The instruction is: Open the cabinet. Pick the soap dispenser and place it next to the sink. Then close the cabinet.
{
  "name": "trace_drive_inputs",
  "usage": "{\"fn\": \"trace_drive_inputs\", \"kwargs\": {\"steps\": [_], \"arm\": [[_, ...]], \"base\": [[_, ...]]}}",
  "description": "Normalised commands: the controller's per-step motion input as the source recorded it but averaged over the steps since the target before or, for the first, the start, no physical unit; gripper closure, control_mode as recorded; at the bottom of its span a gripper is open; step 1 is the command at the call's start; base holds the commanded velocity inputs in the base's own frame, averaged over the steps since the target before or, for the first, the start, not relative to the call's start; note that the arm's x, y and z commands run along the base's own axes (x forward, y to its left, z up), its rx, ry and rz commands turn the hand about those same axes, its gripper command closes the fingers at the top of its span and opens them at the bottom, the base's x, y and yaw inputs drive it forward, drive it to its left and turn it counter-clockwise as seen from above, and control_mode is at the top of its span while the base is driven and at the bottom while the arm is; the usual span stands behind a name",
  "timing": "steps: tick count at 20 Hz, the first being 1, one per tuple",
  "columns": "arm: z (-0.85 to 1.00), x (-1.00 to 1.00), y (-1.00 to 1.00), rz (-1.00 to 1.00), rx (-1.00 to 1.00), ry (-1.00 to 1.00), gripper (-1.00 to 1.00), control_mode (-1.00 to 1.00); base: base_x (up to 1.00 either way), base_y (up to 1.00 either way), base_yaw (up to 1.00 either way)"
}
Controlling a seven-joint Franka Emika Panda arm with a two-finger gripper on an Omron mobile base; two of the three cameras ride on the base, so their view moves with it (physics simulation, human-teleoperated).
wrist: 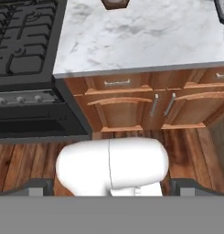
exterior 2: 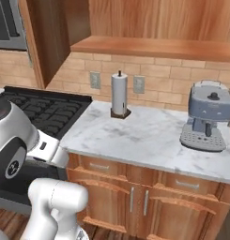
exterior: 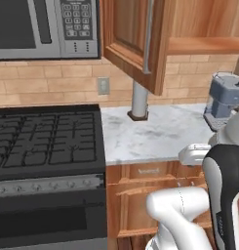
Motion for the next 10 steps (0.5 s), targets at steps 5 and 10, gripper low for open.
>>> {"fn": "trace_drive_inputs", "kwargs": {"steps": [5, 10], "arm": [[0.00, 0.00, 0.00, 0.00, 0.00, 0.00, -1.00, 1.00], [0.00, 0.00, 0.00, 0.00, 0.00, 0.00, -1.00, 1.00]], "base": [[0.19, -0.43, 0.43], [0.08, -0.63, 0.15]]}}
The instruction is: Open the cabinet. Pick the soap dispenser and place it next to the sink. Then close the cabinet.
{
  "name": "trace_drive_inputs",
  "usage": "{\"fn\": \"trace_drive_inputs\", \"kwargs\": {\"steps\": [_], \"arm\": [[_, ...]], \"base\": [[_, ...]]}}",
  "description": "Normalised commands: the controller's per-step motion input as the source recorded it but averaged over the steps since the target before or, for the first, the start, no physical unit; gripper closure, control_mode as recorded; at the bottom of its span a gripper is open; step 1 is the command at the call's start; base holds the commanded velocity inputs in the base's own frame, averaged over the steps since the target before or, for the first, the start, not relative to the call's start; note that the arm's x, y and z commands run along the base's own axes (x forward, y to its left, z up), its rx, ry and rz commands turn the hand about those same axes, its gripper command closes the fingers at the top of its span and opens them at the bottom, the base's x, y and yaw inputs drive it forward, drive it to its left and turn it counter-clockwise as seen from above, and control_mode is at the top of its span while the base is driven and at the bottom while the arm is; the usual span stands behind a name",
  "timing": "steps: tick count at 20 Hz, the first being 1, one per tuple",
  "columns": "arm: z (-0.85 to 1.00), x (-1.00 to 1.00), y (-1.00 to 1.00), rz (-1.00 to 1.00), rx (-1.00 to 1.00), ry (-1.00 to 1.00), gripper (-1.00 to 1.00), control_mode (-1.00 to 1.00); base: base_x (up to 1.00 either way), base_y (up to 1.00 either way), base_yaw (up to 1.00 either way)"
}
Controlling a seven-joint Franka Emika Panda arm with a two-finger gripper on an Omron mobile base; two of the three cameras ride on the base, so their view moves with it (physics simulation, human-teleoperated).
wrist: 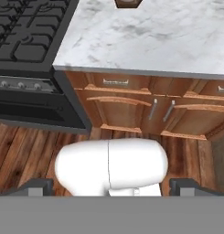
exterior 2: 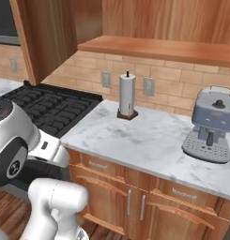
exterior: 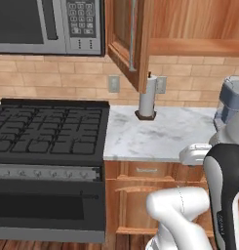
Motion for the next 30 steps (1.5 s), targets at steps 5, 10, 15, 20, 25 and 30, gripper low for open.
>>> {"fn": "trace_drive_inputs", "kwargs": {"steps": [5, 10, 15, 20, 25, 30], "arm": [[0.00, 0.00, 0.00, 0.00, 0.00, 0.00, -1.00, 1.00], [0.00, 0.00, 0.00, 0.00, 0.00, 0.00, -1.00, 1.00], [0.00, 0.00, 0.00, 0.00, 0.00, 0.00, -1.00, 1.00], [0.00, 0.00, 0.00, 0.00, 0.00, 0.00, -1.00, 1.00], [0.00, 0.00, 0.00, 0.00, 0.00, 0.00, -1.00, 1.00], [0.00, 0.00, 0.00, 0.00, 0.00, 0.00, -1.00, 1.00]], "base": [[0.09, -0.62, -0.11], [0.31, -0.35, -0.22], [0.38, -0.20, -0.27], [0.32, -0.18, -0.05], [0.19, -0.18, 0.00], [0.22, -0.17, -0.01]]}}
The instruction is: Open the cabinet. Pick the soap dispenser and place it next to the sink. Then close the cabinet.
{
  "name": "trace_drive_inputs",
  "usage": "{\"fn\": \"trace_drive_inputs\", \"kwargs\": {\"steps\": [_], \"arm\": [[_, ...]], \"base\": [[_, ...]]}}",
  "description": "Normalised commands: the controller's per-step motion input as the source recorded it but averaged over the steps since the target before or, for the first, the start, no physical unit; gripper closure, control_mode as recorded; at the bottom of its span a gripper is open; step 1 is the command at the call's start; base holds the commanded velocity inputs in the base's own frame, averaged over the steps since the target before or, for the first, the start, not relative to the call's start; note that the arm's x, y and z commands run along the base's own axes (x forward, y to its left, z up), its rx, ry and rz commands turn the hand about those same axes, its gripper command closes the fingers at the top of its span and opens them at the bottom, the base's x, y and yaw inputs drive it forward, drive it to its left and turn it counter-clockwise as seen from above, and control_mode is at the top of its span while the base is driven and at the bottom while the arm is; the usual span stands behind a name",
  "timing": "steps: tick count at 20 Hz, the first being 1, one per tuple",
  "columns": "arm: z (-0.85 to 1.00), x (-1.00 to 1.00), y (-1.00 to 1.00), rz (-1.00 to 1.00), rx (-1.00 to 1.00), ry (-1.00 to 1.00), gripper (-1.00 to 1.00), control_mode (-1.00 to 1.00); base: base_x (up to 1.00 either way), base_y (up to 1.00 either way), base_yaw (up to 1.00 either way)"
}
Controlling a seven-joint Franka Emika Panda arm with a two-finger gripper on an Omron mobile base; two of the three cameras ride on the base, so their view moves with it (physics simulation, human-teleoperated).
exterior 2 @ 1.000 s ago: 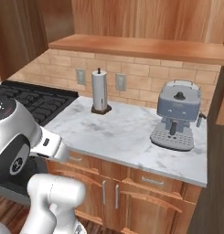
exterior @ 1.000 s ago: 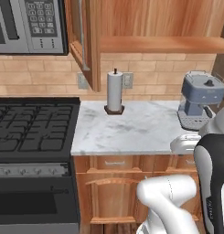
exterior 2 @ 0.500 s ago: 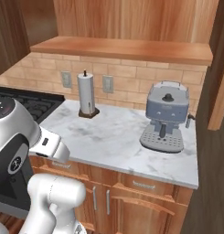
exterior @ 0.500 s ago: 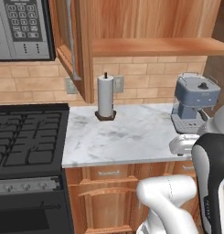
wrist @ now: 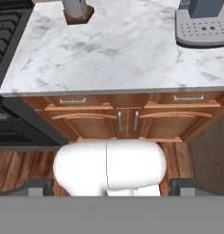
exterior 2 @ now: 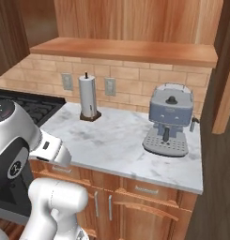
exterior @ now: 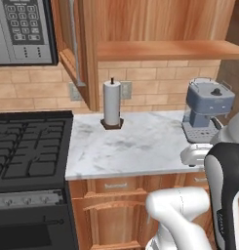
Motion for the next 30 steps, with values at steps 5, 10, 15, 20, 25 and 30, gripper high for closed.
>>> {"fn": "trace_drive_inputs", "kwargs": {"steps": [5, 10, 15, 20, 25, 30], "arm": [[0.00, 0.00, 0.00, 0.00, 0.00, 0.00, -1.00, 1.00], [0.00, 0.00, 0.00, 0.00, 0.00, 0.00, -1.00, 1.00], [0.00, 0.00, 0.00, 0.00, 0.00, 0.00, -1.00, 1.00], [0.00, 0.00, 0.00, 0.00, 0.00, 0.00, -1.00, 1.00], [0.00, 0.00, 0.00, 0.00, 0.00, 0.00, -1.00, 1.00], [0.00, 0.00, 0.00, 0.00, 0.00, 0.00, -1.00, 1.00]], "base": [[0.27, -0.22, -0.17], [0.30, -0.14, -0.19], [0.45, -0.05, -0.02], [0.46, 0.00, 0.02], [0.20, -0.01, 0.07], [0.01, 0.00, -0.01]]}}
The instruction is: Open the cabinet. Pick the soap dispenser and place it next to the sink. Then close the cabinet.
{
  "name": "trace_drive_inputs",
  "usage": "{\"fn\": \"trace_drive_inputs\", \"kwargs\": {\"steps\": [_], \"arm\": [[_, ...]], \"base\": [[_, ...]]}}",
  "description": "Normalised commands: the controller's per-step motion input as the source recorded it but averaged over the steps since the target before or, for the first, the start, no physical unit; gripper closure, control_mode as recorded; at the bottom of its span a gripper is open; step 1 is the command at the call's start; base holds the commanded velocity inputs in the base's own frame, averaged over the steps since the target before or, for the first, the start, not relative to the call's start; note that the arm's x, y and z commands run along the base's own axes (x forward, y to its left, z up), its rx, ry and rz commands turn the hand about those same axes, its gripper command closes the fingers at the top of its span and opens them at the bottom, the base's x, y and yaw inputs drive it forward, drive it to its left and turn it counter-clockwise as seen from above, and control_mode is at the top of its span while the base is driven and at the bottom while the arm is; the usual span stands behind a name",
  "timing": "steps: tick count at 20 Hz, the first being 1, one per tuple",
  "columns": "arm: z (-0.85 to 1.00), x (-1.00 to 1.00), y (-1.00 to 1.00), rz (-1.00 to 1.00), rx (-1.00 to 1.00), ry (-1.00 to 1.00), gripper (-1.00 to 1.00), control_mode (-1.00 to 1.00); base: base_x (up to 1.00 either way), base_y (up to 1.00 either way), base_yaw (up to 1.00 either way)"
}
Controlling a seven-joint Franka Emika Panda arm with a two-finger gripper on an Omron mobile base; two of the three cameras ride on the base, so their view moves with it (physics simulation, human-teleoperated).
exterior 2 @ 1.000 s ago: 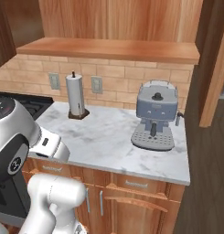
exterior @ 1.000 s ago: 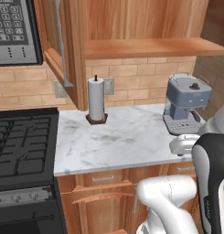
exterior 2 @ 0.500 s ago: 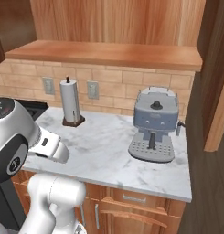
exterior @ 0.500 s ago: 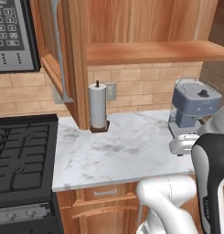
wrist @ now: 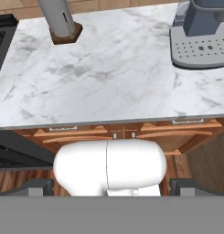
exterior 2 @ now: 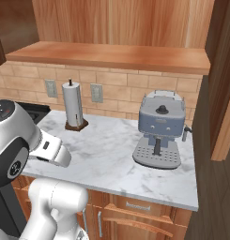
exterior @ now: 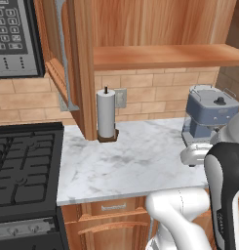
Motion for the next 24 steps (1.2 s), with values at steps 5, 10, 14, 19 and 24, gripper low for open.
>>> {"fn": "trace_drive_inputs", "kwargs": {"steps": [5, 10, 14, 19, 24], "arm": [[0.00, 0.00, 0.00, 0.00, 0.00, 0.00, -1.00, 1.00], [0.00, 0.00, 0.00, 0.00, 0.00, 0.00, -1.00, 1.00], [0.00, 0.00, 0.00, 0.00, 0.00, 0.00, -1.00, 1.00], [0.00, 0.00, 0.00, 0.00, 0.00, 0.00, -1.00, 1.00], [0.00, 0.00, 0.00, 0.00, 0.00, 0.00, -1.00, 1.00]], "base": [[0.00, 0.00, 0.00], [0.00, 0.00, 0.00], [0.00, 0.00, 0.00], [0.00, 0.00, 0.00], [0.00, 0.00, 0.00]]}}
